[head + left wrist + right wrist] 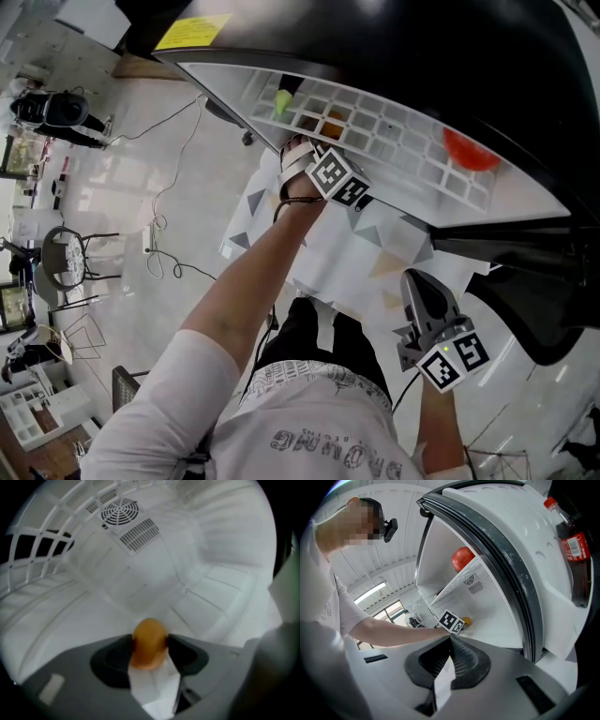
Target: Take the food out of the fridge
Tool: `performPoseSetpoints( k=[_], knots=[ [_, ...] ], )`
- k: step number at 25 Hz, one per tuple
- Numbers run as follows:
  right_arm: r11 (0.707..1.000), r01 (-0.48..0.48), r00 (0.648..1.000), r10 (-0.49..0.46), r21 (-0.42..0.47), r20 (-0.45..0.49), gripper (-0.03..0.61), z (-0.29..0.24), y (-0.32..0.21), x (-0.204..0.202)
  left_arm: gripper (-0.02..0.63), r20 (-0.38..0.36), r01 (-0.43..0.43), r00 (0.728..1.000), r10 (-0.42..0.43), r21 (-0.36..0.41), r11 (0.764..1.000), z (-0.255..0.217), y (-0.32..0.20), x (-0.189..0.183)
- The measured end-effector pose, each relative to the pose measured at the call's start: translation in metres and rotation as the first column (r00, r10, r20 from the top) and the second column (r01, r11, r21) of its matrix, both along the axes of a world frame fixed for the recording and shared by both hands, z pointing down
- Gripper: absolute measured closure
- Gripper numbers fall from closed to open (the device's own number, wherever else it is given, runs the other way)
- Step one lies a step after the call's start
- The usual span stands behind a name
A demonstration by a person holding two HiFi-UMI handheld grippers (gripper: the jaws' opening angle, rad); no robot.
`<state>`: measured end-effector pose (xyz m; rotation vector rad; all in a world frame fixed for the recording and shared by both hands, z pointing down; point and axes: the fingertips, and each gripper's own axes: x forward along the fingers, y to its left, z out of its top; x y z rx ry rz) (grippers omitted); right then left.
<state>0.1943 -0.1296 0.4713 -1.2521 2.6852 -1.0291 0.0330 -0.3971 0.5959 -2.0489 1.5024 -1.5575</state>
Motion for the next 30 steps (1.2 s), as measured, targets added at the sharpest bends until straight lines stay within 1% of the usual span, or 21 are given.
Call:
performPoseSetpoints(
  k=[6, 11, 14, 17, 22, 30],
  knots=[
    [1.0, 0.002, 1.0, -0.002, -0.002, 0.003, 0.591, 0.004, -0.001, -0.005, 0.385, -0.038, -0.014, 0.999, 0.014, 0.01, 1.0, -0.007, 0.003, 0.001],
    [1.0, 0.0, 1.0, 0.0, 0.005, 0.0, 0.591, 0.002, -0.002, -0.012, 0.39, -0.127, -0.048, 0.991, 0.046, -0.005, 0.999, -0.015, 0.016, 0.004],
    [1.0, -0.007, 1.0, 0.007, 0.009, -0.003, 0.591, -0.001, -0.002, -0.016, 0.391, -0.169, -0.085, 0.982, 0.083, -0.005, 0.996, -0.018, 0.031, 0.007],
    [1.0, -0.015, 1.0, 0.015, 0.017, -0.005, 0.591, -0.005, -0.001, -0.022, 0.391, -0.212, -0.137, 0.968, 0.136, 0.012, 0.991, -0.029, 0.049, 0.017],
    [0.999, -0.03, 0.999, 0.03, 0.04, -0.013, 0.591, -0.017, 0.0, -0.032, 0.393, -0.286, -0.197, 0.938, 0.195, 0.022, 0.98, -0.046, 0.078, 0.026],
    [0.994, -0.082, 0.996, 0.084, 0.071, -0.022, 0.591, -0.035, 0.0, -0.043, 0.393, -0.374, -0.269, 0.888, 0.267, 0.049, 0.962, -0.077, 0.115, 0.017]
  ],
)
